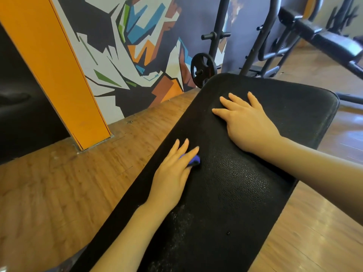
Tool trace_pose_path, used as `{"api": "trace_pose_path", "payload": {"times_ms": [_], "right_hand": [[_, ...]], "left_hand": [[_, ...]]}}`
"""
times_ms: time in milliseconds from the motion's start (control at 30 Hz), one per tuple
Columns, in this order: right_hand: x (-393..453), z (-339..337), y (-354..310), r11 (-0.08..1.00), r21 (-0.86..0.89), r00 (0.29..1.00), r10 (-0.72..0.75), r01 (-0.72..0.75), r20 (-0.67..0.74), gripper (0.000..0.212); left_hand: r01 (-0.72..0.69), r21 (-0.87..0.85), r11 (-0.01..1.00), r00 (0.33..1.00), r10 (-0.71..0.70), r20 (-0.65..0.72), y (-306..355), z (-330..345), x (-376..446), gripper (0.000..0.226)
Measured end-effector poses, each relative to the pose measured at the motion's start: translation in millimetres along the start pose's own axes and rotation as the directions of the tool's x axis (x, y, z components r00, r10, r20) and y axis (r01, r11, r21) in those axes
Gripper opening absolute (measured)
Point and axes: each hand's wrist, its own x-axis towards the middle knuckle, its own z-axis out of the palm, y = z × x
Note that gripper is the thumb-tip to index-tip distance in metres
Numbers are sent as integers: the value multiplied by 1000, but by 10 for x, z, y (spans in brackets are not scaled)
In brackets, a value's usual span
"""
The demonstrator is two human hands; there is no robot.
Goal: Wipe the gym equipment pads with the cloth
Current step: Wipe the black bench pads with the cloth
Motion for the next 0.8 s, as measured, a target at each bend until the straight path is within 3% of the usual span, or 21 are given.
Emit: {"api": "trace_pose_path", "payload": {"times_ms": [100, 200, 367, 567, 700, 800], "right_hand": [[17, 4, 0, 1000, 2, 1000, 0, 0, -13, 48], [13, -3, 6, 1000, 0, 1000, -12, 12, -14, 48], [-6, -6, 3, 1000, 1, 1000, -21, 21, -4, 47], [23, 7, 27, 999, -8, 999, -35, 34, -23, 48], [-5, 9, 40, 999, 20, 998, -28, 29, -53, 47], [-3, 22, 29, 999, 28, 998, -28, 29, -52, 46]], "left_hand": [[97, -5, 995, 993, -97, -66, 193, 80, 465, 48], [132, 7, 991, 988, -131, -79, 354, 82, 417, 48], [3, 20, 1000, 999, -3, 36, 412, 58, -354, 61], [22, 24, 999, 999, -21, -45, 625, 207, 453, 51], [-13, 71, 997, 1000, 11, 23, 459, 137, -40, 60], [-35, 118, 992, 999, 37, -14, 337, 111, -392, 69]]}}
